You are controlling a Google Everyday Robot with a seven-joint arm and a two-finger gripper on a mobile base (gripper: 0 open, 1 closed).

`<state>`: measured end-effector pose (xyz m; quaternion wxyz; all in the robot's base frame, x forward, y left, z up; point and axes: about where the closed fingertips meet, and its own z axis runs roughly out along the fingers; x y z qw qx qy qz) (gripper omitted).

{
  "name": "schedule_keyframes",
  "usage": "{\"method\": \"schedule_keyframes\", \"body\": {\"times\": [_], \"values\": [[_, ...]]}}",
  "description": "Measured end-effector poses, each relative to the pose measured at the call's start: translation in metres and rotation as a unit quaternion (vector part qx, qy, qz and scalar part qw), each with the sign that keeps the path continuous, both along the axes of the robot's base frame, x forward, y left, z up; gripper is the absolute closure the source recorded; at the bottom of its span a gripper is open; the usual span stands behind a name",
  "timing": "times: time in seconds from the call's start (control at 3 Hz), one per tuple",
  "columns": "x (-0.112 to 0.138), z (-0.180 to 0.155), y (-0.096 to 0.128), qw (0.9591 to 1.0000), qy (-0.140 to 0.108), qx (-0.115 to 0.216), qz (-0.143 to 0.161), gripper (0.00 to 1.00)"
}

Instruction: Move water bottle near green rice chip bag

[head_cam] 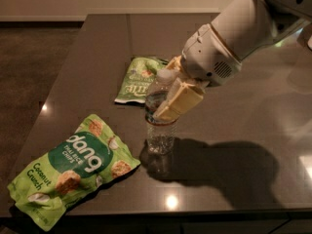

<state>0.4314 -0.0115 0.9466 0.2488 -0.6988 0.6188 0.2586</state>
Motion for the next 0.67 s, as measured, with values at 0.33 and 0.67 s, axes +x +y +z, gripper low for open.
{"method": "schedule_keyframes", "body": {"times": [0.33, 0.67], "values": [[-0.0011, -0.0031, 0.0026, 1.0000, 0.003, -0.002, 0.003, 0.35], [-0.0018, -0.0018, 0.0042, 1.0000, 0.001, -0.002, 0.004, 0.12]]}}
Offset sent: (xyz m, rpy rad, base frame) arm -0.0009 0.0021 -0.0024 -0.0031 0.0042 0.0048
